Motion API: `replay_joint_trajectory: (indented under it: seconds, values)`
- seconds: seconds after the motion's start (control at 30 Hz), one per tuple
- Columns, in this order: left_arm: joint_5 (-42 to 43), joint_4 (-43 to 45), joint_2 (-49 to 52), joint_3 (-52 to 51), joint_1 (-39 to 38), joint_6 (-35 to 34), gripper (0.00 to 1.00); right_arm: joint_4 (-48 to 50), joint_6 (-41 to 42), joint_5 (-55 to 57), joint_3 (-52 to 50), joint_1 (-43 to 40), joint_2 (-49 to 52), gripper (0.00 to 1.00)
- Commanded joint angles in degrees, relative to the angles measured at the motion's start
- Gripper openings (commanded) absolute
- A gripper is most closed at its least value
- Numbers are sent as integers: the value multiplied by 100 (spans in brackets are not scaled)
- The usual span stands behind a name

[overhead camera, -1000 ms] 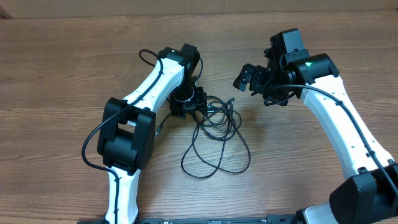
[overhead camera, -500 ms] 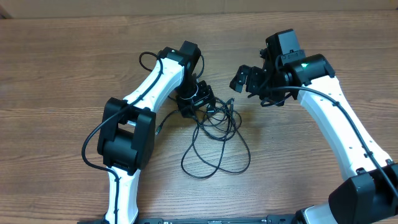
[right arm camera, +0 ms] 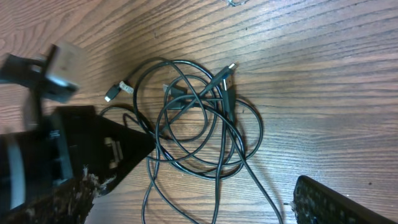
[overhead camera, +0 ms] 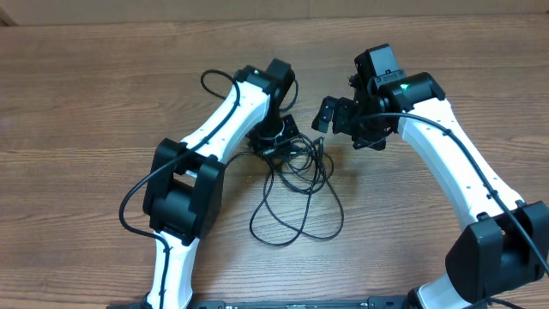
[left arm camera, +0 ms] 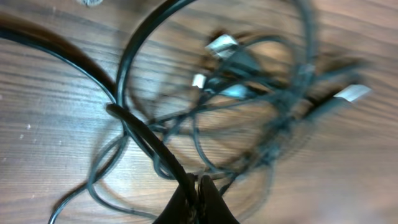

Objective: Untangle cables

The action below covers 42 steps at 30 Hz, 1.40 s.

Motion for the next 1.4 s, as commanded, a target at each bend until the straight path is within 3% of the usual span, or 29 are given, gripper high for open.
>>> replay_joint_trajectory:
  seconds: [0.0,0.23,0.47,0.53,0.57,0.63,0.7,0.77,0.9,1.03,1.17,1.23,1.37]
  values:
    - [192,-247,-433,1005,15,717,4,0,-114,-15,-15,31,-20,100]
    - [304,-391,-1436,2507,-162,1180,4,116,-111,-83,-15,31,-15,100]
    - [730,-24,-2247,2673,-168,994,4,680,-114,-1023,-15,31,-13,100]
    - [1360,55,-2277,2673,-168,1003,4,815,-114,-999,-15,42,2,98]
    - [1633,96,-2280,2673,-168,1001,4,857,-111,-962,-15,42,13,86]
    - [1958,136,-2280,2673,-166,981,4,920,-90,-896,-15,39,59,41]
    - [2155,131,-2280,2673,-166,973,4,933,-90,-898,-15,39,118,15]
    - [2177,79,-2280,2673,-151,955,4,927,-90,-898,-15,39,179,4]
    - [2164,-96,-2280,2673,35,935,4,883,-90,-883,-15,39,225,4]
    - [1353,-544,-2280,2673,457,931,4,664,-24,-437,-15,39,225,4]
    - [-564,-1462,-2280,2671,981,566,4,295,411,444,-15,-26,225,4]
    - [-2052,-1998,-2267,2645,1189,247,4,234,407,538,-15,-90,225,4]
    - [-3617,-2566,-2256,2483,1314,157,4,195,407,560,-15,-127,225,4]
